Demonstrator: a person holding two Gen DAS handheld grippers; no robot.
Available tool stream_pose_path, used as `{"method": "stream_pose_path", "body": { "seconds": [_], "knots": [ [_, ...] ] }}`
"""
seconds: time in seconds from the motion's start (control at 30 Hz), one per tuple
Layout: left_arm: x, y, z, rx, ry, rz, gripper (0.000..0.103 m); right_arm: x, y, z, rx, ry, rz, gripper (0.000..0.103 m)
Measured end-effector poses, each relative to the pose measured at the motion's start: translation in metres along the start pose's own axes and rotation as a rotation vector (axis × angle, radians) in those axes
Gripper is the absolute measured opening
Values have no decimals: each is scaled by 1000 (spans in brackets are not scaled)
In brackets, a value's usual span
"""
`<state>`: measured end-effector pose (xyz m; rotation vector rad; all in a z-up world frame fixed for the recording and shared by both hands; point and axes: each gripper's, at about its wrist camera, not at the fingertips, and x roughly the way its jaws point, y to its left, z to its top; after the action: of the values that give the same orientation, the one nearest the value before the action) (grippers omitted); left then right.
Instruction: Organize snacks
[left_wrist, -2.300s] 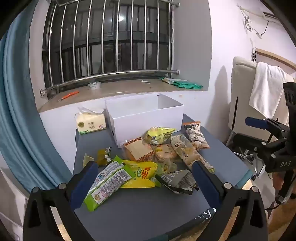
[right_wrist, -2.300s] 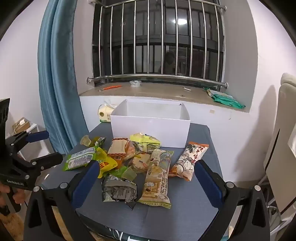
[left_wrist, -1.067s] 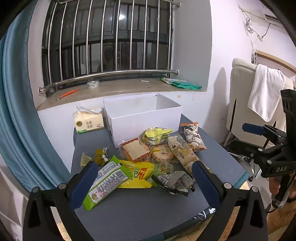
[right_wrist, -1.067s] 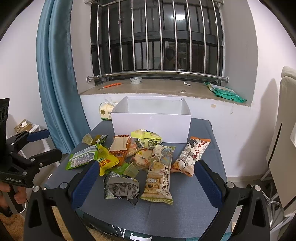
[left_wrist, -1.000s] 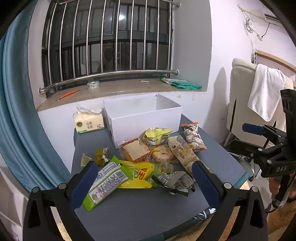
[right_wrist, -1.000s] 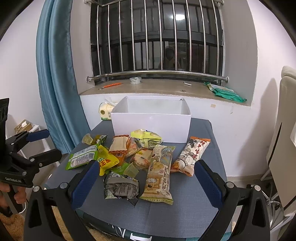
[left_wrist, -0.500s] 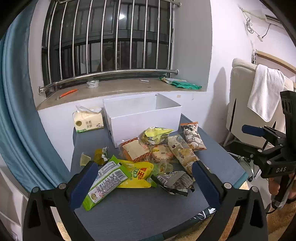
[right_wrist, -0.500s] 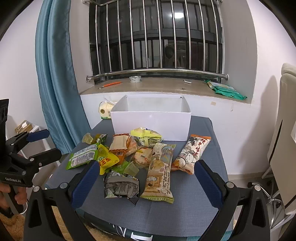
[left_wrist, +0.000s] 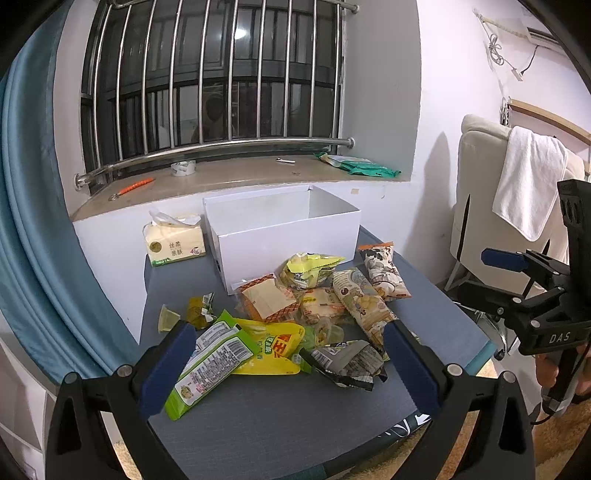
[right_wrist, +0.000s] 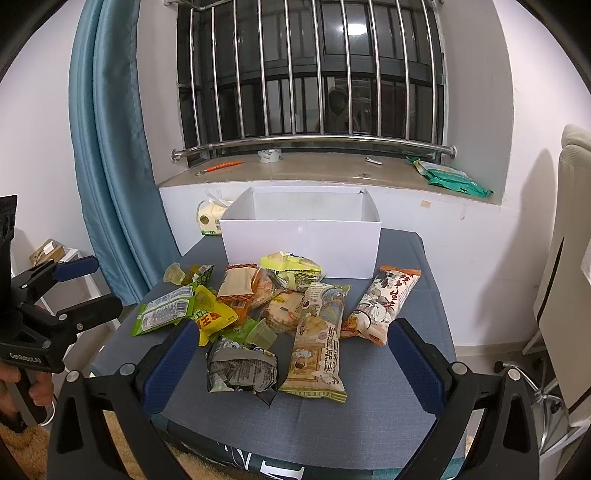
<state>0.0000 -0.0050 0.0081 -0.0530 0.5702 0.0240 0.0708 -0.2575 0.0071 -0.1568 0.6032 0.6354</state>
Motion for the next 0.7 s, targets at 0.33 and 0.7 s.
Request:
{"method": "stream_pose_path", "body": {
  "seconds": [0.33, 0.7],
  "knots": [
    [1, -1, 1, 6, 5, 3, 103, -1, -1, -1, 0, 3, 3, 103],
    [1, -2, 2, 11, 4, 1, 103, 1, -2, -1, 7, 10, 7, 103]
  ]
}}
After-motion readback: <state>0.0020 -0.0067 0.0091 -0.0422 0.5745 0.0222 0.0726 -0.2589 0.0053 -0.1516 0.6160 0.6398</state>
